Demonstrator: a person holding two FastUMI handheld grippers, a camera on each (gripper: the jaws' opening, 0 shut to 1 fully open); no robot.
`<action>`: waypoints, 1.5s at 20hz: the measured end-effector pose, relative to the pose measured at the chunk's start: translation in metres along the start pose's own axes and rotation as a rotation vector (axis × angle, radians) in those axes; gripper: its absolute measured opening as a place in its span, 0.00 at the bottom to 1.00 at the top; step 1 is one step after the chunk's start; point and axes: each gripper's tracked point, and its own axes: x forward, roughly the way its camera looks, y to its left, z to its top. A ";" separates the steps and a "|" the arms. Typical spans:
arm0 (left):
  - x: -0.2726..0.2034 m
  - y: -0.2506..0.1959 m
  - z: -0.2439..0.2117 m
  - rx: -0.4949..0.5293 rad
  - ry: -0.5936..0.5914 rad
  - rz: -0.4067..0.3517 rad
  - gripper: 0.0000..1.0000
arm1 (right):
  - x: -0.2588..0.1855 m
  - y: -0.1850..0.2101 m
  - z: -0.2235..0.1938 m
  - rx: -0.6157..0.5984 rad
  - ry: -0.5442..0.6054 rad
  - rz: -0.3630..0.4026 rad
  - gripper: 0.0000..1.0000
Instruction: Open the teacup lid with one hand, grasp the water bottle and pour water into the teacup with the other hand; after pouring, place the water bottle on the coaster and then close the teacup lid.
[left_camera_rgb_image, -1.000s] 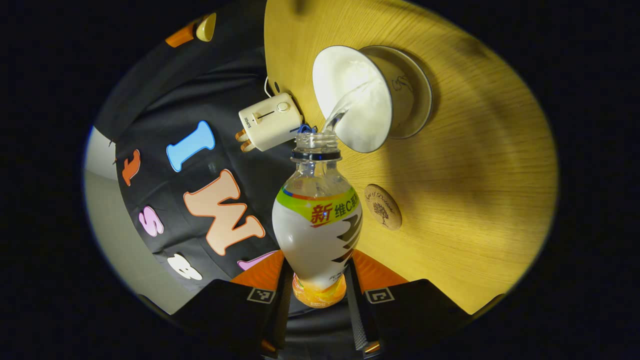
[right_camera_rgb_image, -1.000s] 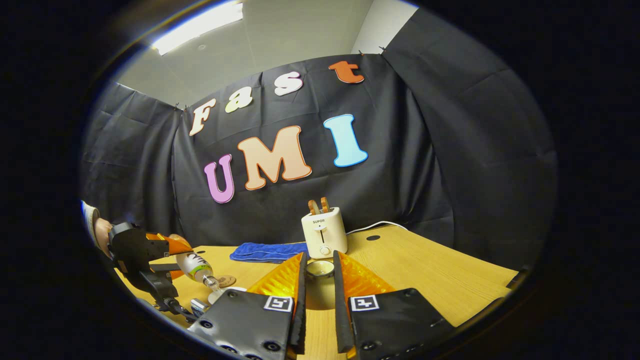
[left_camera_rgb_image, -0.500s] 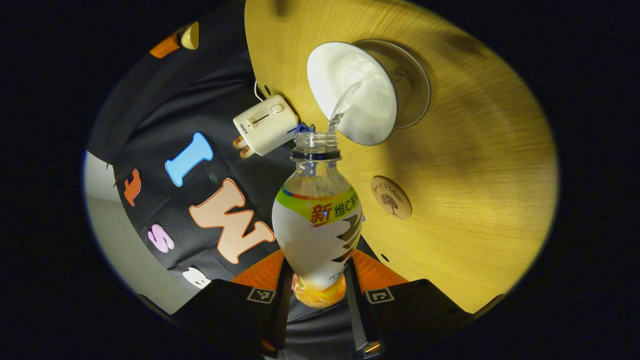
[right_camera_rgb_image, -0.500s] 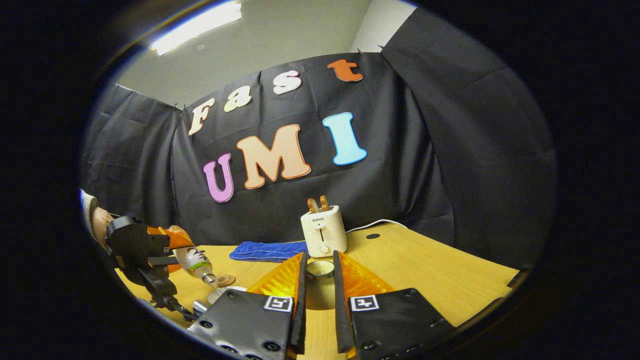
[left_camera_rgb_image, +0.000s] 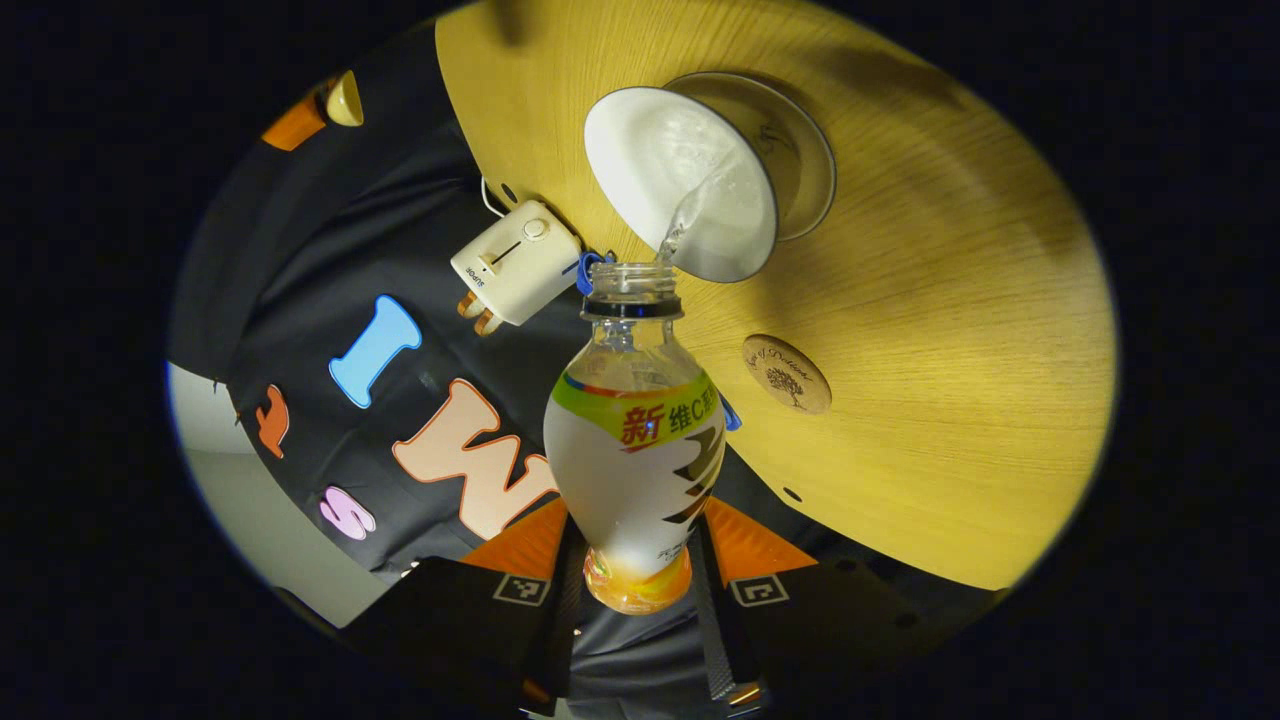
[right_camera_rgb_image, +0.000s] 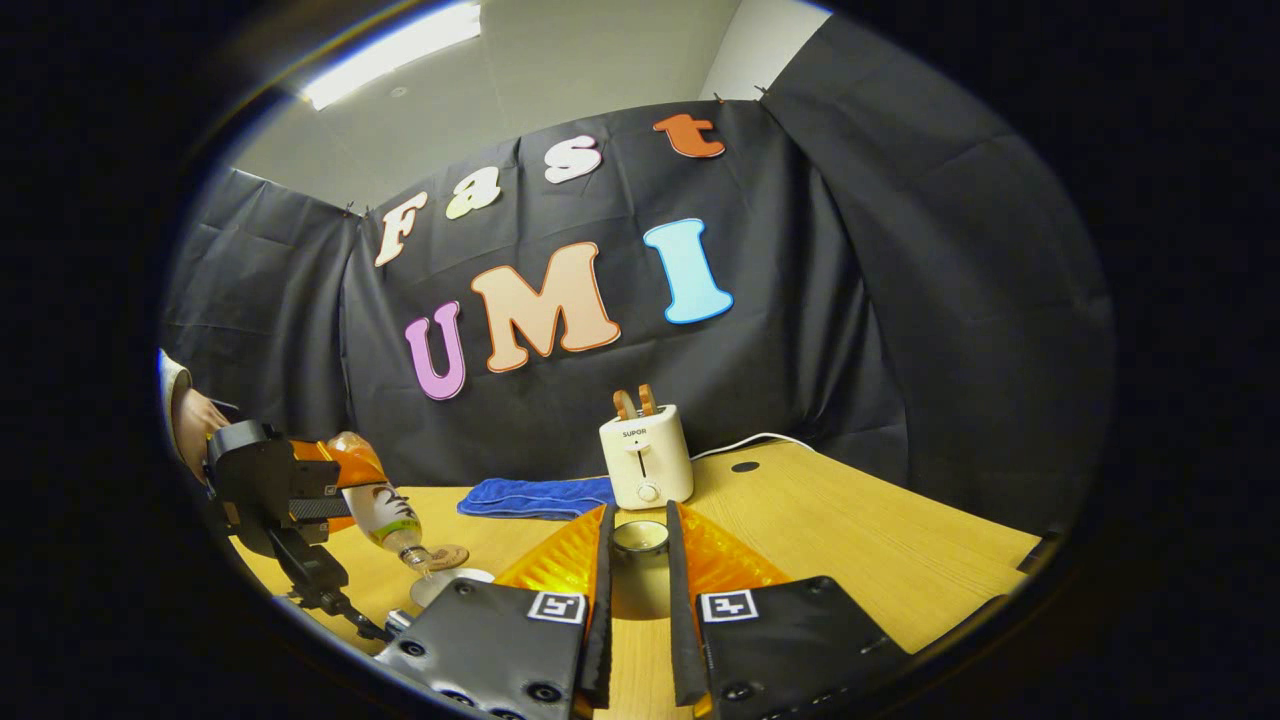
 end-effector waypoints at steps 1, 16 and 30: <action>-0.001 0.001 -0.001 0.006 0.003 -0.003 0.50 | 0.001 0.000 -0.001 0.001 0.000 0.000 0.27; 0.004 -0.009 -0.003 -0.100 -0.033 -0.047 0.50 | 0.003 0.004 -0.008 0.000 0.020 0.013 0.25; -0.001 -0.049 0.041 -0.807 -0.264 -0.196 0.50 | 0.004 0.034 -0.027 -0.012 0.056 0.064 0.27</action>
